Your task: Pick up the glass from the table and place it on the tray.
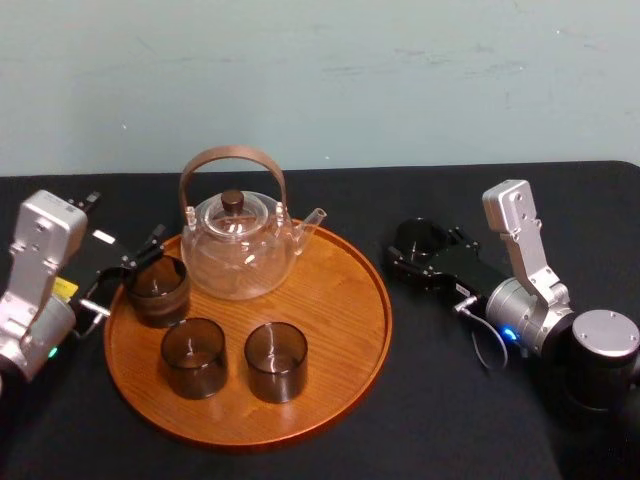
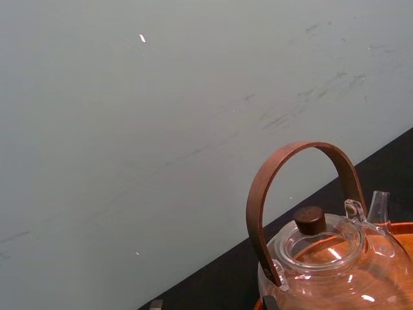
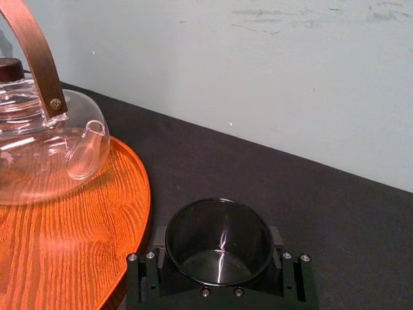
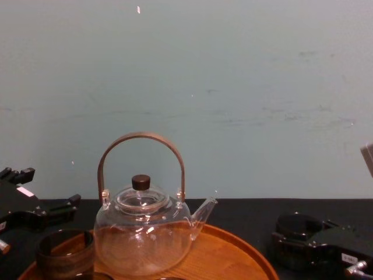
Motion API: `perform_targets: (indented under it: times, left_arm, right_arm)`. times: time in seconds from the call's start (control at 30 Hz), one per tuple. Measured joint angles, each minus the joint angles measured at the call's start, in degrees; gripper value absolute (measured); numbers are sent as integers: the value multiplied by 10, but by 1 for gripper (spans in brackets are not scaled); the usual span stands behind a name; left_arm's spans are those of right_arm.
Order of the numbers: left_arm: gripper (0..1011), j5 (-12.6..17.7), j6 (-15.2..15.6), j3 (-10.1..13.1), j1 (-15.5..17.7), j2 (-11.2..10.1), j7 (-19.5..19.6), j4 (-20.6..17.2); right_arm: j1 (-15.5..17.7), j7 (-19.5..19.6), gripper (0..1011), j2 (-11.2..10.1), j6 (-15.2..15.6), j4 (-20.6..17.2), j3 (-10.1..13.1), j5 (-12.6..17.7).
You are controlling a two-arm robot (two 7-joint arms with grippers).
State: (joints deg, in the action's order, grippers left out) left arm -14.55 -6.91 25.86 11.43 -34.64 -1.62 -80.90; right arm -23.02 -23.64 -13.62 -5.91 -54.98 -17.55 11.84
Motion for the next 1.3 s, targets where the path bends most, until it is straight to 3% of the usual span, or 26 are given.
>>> perform_targets:
  times: [1.3]
  left_arm:
    - [1001, 0, 0, 0, 0, 0, 0, 0]
  right_arm:
    - [1, 0, 905, 0, 0, -1, 0, 0]
